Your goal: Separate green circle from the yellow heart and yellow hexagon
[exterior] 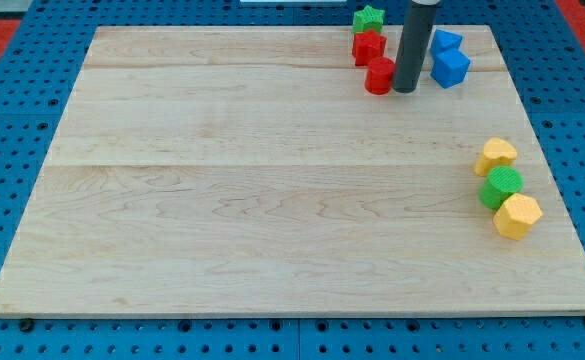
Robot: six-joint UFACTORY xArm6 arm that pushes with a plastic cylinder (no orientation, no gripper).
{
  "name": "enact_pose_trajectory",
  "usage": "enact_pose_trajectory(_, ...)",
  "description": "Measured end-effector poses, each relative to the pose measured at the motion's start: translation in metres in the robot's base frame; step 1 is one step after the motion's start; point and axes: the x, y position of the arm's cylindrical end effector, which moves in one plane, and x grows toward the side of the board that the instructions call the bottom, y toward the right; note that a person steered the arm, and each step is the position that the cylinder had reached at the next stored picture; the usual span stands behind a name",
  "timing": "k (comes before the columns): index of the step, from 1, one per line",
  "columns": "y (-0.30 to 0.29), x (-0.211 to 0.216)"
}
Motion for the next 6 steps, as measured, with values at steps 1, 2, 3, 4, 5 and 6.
enact_pose_trajectory(1,-0.014,0.000)
enact_pose_trajectory(2,-0.014,0.000)
enact_pose_trajectory(3,0.013,0.013)
enact_pose_trajectory(4,0.013,0.019)
enact_pose_trajectory(5,0.014,0.019)
enact_pose_trajectory(6,0.058,0.019)
